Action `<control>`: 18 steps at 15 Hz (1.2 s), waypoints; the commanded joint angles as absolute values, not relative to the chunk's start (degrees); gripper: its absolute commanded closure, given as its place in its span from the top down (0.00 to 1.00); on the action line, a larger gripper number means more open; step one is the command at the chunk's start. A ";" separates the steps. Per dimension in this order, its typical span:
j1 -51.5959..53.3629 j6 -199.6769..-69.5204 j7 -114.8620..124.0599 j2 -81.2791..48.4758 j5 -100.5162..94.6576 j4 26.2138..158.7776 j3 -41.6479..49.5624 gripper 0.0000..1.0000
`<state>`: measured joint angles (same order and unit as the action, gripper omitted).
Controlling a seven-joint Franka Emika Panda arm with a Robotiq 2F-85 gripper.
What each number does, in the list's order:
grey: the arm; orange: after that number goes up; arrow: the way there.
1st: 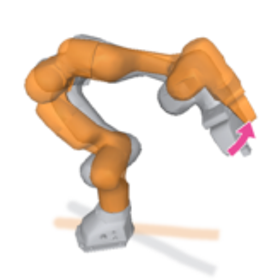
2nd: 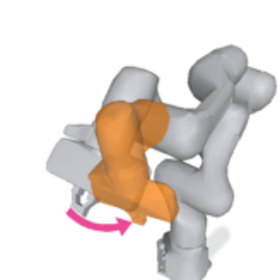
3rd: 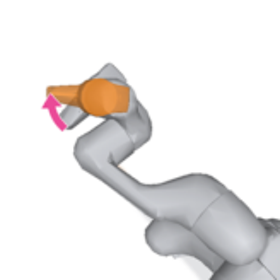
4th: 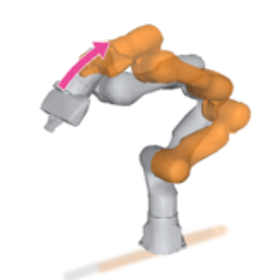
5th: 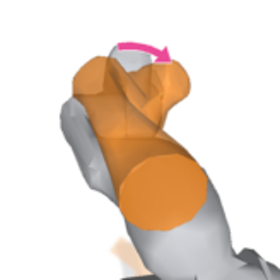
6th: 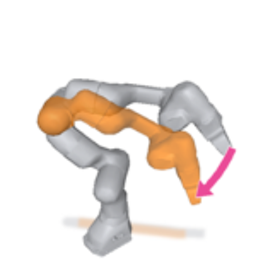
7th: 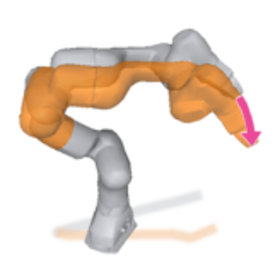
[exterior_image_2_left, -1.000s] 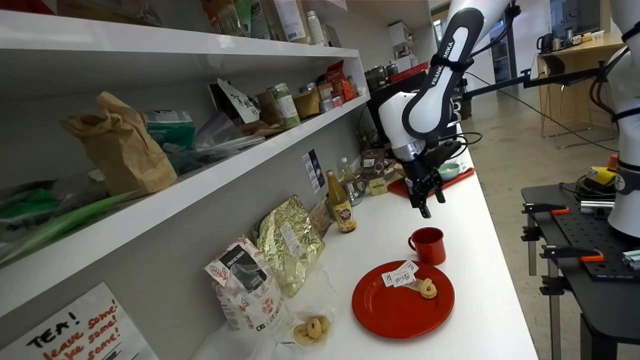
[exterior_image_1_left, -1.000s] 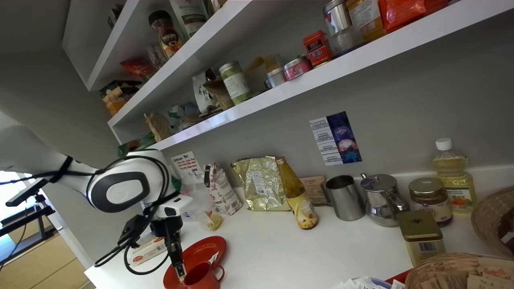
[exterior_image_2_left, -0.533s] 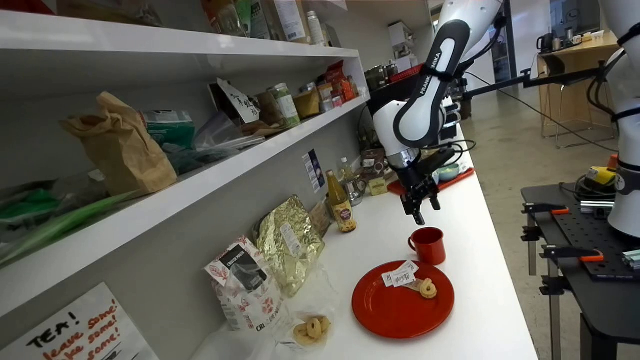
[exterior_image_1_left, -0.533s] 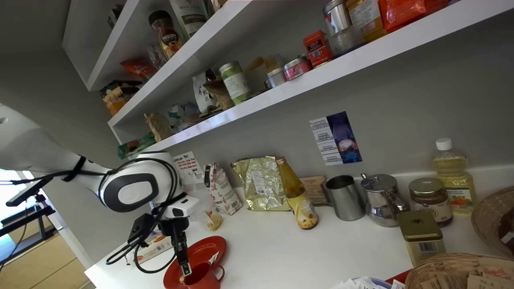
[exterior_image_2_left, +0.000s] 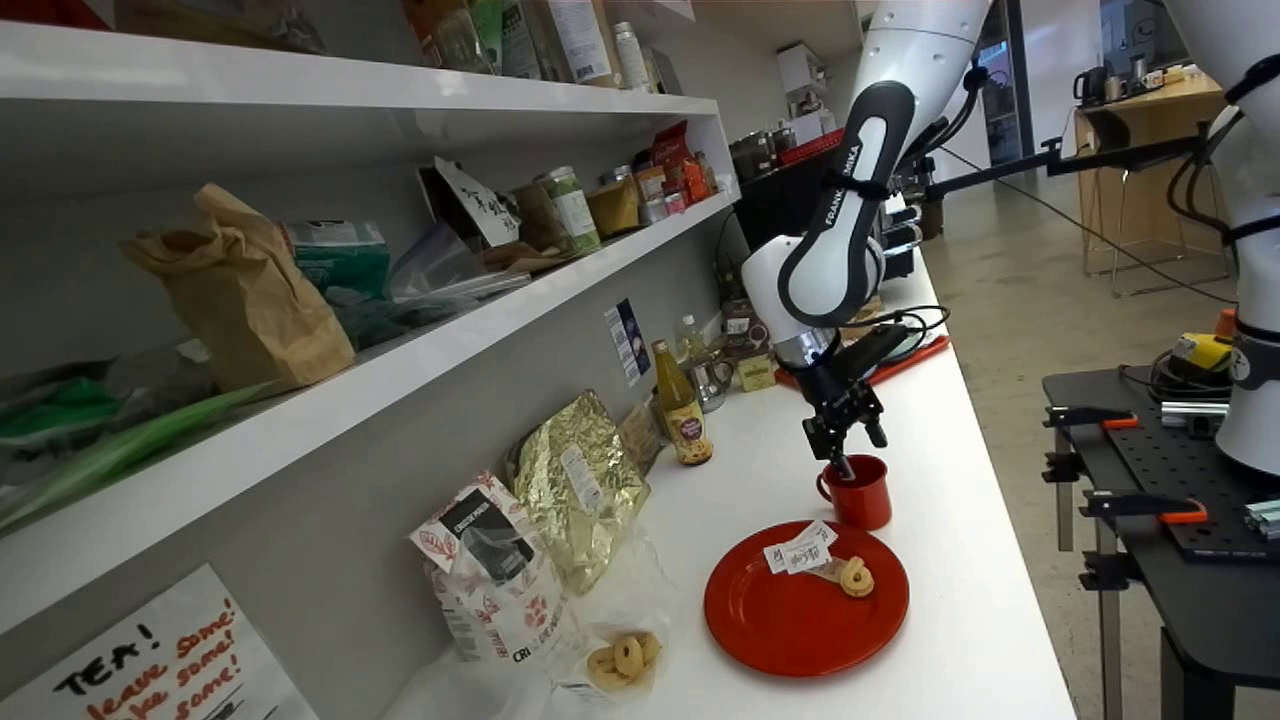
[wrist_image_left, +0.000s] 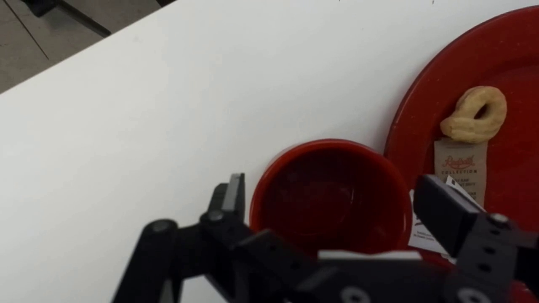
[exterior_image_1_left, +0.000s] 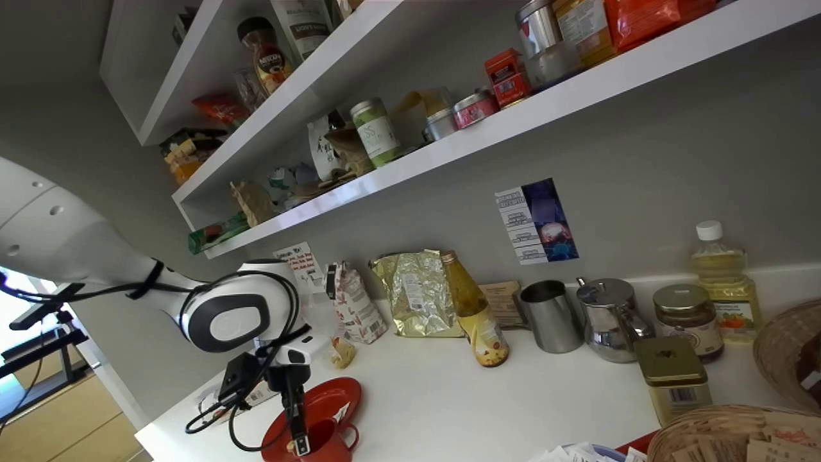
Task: Put the orange cup on the orange plate
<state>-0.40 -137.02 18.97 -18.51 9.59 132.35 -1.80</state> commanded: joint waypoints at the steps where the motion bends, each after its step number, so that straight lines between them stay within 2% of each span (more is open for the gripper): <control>1: 0.39 -135.85 19.04 -20.38 10.84 130.21 -0.88 1.00; 17: -0.53 -135.67 18.52 -23.65 10.66 129.32 1.34 1.00; 18: -0.34 -135.60 18.77 -24.15 10.01 129.18 1.68 0.92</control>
